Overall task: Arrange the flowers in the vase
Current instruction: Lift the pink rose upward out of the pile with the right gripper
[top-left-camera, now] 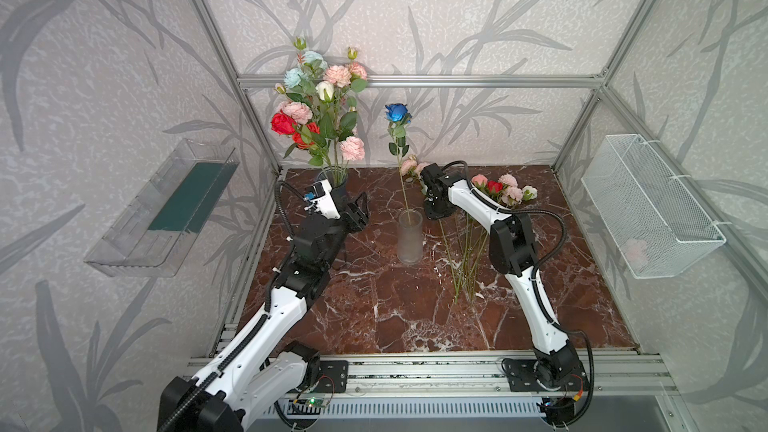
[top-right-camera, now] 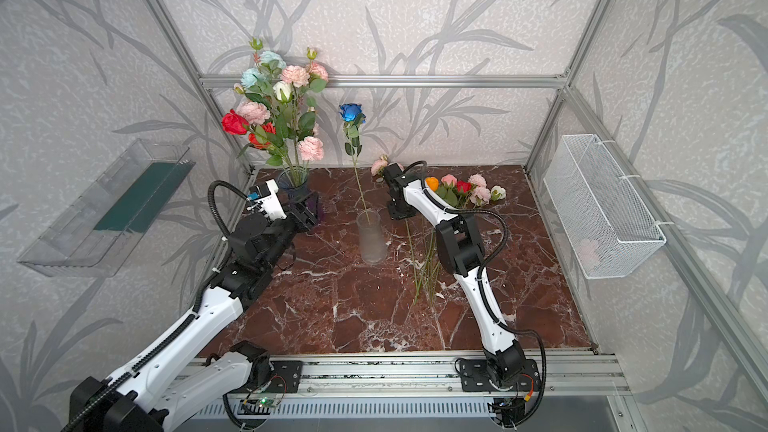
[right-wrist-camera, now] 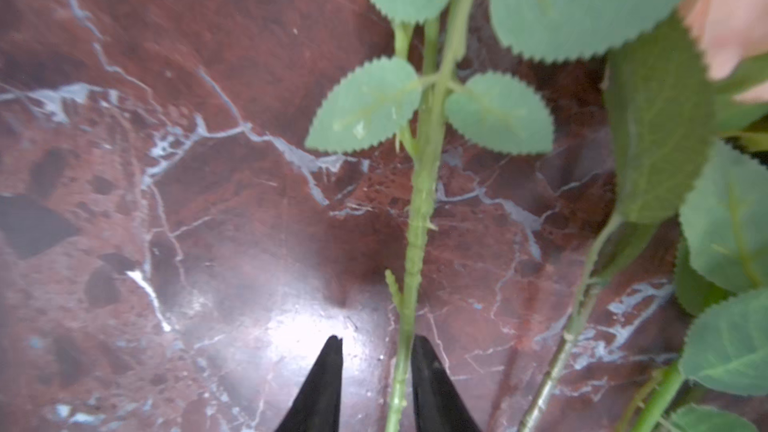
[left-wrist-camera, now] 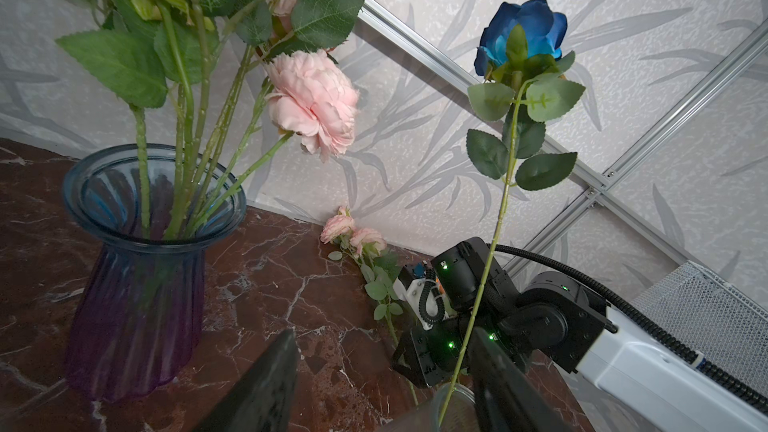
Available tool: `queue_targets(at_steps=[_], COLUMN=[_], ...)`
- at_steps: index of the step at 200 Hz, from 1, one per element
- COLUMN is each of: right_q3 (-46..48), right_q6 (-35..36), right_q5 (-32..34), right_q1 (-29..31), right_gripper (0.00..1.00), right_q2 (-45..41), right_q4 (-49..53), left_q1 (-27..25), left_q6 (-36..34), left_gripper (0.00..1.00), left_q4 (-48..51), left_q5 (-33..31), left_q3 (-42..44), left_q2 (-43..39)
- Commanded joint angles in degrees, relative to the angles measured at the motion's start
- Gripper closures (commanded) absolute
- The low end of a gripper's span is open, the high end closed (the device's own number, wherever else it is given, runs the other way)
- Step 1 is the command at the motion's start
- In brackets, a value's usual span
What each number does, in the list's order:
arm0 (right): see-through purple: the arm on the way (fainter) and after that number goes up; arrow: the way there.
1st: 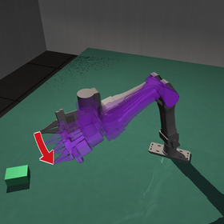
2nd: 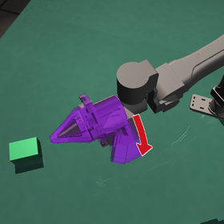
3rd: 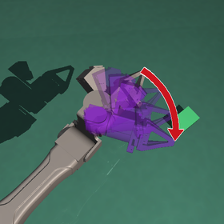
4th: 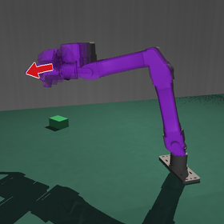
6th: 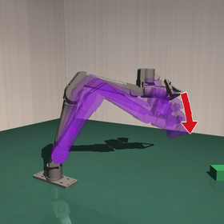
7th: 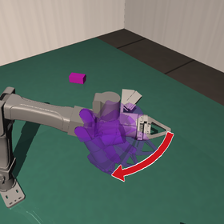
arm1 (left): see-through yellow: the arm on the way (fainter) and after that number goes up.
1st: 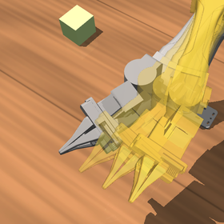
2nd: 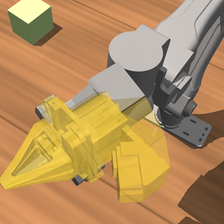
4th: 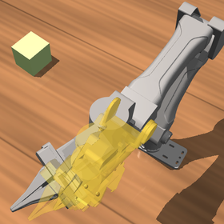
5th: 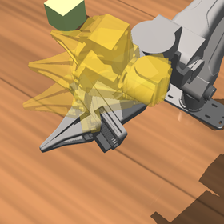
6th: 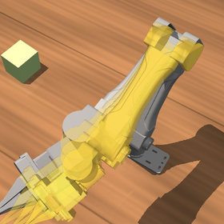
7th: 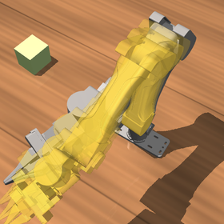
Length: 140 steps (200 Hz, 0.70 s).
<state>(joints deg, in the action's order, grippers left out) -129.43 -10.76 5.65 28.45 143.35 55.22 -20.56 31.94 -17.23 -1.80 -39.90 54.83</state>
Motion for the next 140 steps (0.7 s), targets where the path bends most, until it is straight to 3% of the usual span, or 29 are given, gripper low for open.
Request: queue_targets(at_steps=[1, 21, 71, 96, 140], right_q3=[-1.2, 0.6, 1.0, 9.2, 33.1], right_q6=[1.1, 0.7, -0.7, -2.3, -6.6], right_q5=[1.8, 1.7, -1.9, -2.2, -0.4], right_q1=[-0.4, -0.5, -1.3, -0.8, -0.6], right_gripper=[0.70, 0.73, 0.96, 1.00, 1.00], right_q2=[1.9, 1.6, 0.0, -9.9, -35.0], right_q4=[2.7, 0.8, -0.1, -7.5, -32.4], left_q1=[0.0, 0.0, 0.0, -0.1, 0.0], left_q6=[0.2, 0.1, 0.0, -0.1, -0.4], left_gripper=[0.34, 0.34, 0.34, 0.34, 0.34], left_q4=[-1.5, -1.4, -1.4, -1.5, -1.6], left_q5=[0.2, 0.0, -0.1, 0.0, -0.6], left_q3=[0.3, 0.3, 0.3, 0.3, 0.4], left_q2=[0.1, 0.3, 0.3, 0.1, -0.7])
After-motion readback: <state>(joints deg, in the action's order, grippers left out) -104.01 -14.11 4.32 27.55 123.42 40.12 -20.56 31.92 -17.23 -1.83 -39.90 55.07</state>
